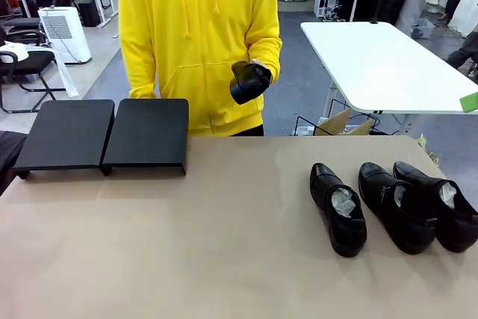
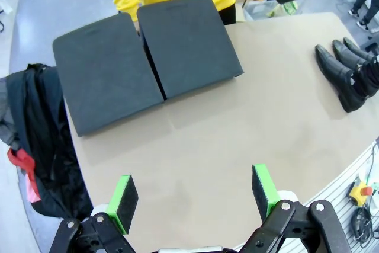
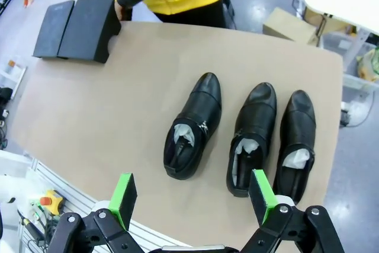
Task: Organize the shoes by placing them on the stand.
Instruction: Pick up one Shoe and place it in the middle of the table.
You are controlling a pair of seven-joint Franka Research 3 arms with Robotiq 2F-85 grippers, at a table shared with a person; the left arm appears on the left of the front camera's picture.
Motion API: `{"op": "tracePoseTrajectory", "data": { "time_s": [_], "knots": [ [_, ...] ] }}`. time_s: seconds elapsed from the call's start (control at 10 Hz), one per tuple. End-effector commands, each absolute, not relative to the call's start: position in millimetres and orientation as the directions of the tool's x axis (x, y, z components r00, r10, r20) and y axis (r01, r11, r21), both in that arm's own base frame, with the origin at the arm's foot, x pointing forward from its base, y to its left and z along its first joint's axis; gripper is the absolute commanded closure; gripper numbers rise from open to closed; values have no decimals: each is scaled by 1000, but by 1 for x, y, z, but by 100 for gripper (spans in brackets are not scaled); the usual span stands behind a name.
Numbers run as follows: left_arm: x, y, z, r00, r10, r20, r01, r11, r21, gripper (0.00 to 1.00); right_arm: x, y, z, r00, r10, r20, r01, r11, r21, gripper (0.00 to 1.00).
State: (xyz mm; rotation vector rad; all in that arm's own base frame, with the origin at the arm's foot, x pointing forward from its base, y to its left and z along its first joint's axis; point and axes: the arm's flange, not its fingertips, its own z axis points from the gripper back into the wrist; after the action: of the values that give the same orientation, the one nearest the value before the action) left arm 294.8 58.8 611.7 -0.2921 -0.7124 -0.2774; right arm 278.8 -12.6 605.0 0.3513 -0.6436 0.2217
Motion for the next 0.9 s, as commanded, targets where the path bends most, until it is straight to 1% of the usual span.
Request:
{"op": "tracePoseTrajectory", "data": {
  "time_s": [0.0, 0.1, 0.2, 0.4, 0.5, 0.6, 0.7, 0.8],
  "knots": [
    [294, 59, 611, 716, -160, 679, 364, 916, -168, 0, 297, -13, 599, 823, 57, 566, -242, 935, 258, 0],
    [294, 59, 611, 716, -160, 679, 364, 916, -168, 0, 320, -16, 592, 864, 1, 503, -146, 958, 248, 0],
    [294, 59, 611, 716, -160, 679, 364, 916, -168, 0, 339, -19, 586, 890, -39, 455, -82, 966, 244, 0],
    [294, 59, 611, 716, -160, 679, 364, 916, -168, 0, 377, -26, 567, 906, -113, 407, 15, 971, 237, 0],
    [294, 59, 611, 716, -160, 679, 364, 916, -168, 0, 395, -32, 548, 913, -146, 380, 63, 973, 222, 0],
    [294, 59, 611, 716, -160, 679, 364, 916, -168, 0, 407, -37, 529, 924, -170, 342, 107, 975, 197, 0],
    [294, 59, 611, 716, -160, 679, 364, 916, -168, 0, 415, -42, 512, 912, -201, 357, 169, 978, 120, 0],
    [294, 59, 611, 716, -160, 679, 364, 916, -168, 0, 394, -38, 531, 921, -130, 366, 46, 972, 231, 0]
  ]
}}
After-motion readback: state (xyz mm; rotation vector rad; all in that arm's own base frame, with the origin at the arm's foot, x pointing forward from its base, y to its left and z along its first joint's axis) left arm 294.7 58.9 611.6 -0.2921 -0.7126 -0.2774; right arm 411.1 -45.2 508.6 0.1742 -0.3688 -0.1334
